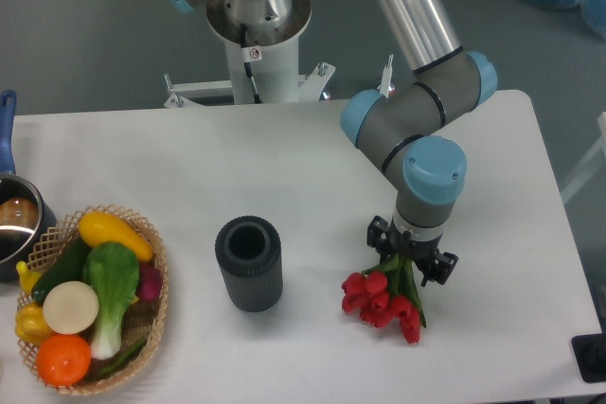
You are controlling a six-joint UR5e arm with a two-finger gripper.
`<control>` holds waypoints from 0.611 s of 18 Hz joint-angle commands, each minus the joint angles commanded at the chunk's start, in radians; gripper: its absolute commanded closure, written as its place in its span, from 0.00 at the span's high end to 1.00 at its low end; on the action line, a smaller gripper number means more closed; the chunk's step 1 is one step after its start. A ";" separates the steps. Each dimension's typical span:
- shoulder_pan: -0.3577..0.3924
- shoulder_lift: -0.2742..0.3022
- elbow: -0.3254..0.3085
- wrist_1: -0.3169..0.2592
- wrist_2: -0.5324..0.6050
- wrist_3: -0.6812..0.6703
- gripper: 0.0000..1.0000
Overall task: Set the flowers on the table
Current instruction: 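Open the gripper to release the tulip stems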
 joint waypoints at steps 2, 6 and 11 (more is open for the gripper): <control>0.011 0.006 -0.003 -0.002 -0.002 -0.008 1.00; 0.022 0.064 -0.023 0.000 -0.002 0.005 1.00; 0.022 0.146 -0.028 -0.014 -0.006 0.021 1.00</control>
